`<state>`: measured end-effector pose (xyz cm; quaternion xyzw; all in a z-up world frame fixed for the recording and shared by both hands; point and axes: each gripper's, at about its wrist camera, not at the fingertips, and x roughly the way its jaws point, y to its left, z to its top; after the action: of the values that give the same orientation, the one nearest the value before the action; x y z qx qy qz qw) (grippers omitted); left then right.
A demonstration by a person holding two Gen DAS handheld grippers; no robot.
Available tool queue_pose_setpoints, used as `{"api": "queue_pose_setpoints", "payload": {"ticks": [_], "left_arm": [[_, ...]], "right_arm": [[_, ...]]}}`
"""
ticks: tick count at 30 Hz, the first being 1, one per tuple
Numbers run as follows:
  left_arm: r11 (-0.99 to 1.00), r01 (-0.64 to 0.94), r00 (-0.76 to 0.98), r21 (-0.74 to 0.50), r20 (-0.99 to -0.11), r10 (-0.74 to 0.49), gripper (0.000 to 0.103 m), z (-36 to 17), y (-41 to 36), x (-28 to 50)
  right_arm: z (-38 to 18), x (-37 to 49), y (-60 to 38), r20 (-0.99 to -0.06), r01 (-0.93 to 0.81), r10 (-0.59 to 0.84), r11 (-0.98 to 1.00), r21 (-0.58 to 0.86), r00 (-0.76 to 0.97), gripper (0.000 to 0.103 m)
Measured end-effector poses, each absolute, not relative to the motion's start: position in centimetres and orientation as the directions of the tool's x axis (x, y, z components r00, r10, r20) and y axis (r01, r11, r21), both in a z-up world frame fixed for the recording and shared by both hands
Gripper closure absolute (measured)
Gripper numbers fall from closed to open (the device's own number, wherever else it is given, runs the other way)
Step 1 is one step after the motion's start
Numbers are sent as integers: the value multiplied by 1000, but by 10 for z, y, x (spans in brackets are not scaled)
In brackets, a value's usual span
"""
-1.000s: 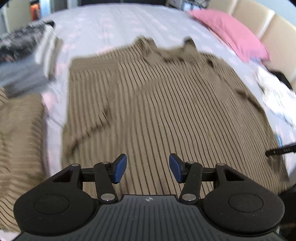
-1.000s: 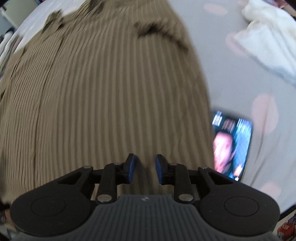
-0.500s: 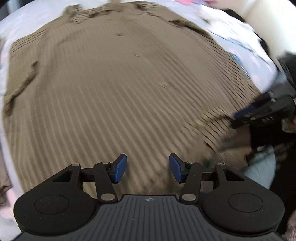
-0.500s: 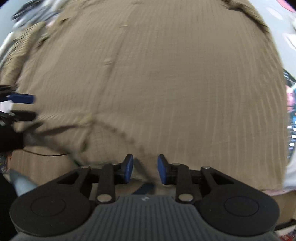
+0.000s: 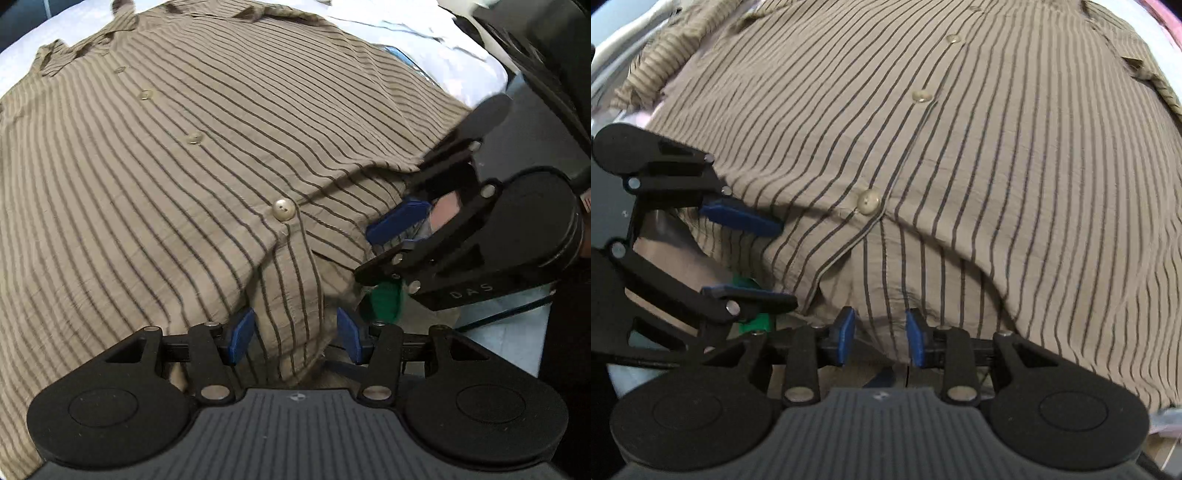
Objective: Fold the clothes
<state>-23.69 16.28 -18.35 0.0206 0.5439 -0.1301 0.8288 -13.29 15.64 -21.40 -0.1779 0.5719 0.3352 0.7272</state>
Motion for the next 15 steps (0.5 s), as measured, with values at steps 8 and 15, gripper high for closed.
{"api": "queue_pose_setpoints", "payload": {"ticks": [8,15], "left_arm": [[957,285,434,-46,-884,-172,65,-185,154,-240],[974,187,431,-131,-880,-201,98,-176,178,-237]], "right_arm": [[-216,-126,146,-953,-665,284,732,148,101,97],[-199,-120,122,-883,-581,469,712,395,-26,100]]}}
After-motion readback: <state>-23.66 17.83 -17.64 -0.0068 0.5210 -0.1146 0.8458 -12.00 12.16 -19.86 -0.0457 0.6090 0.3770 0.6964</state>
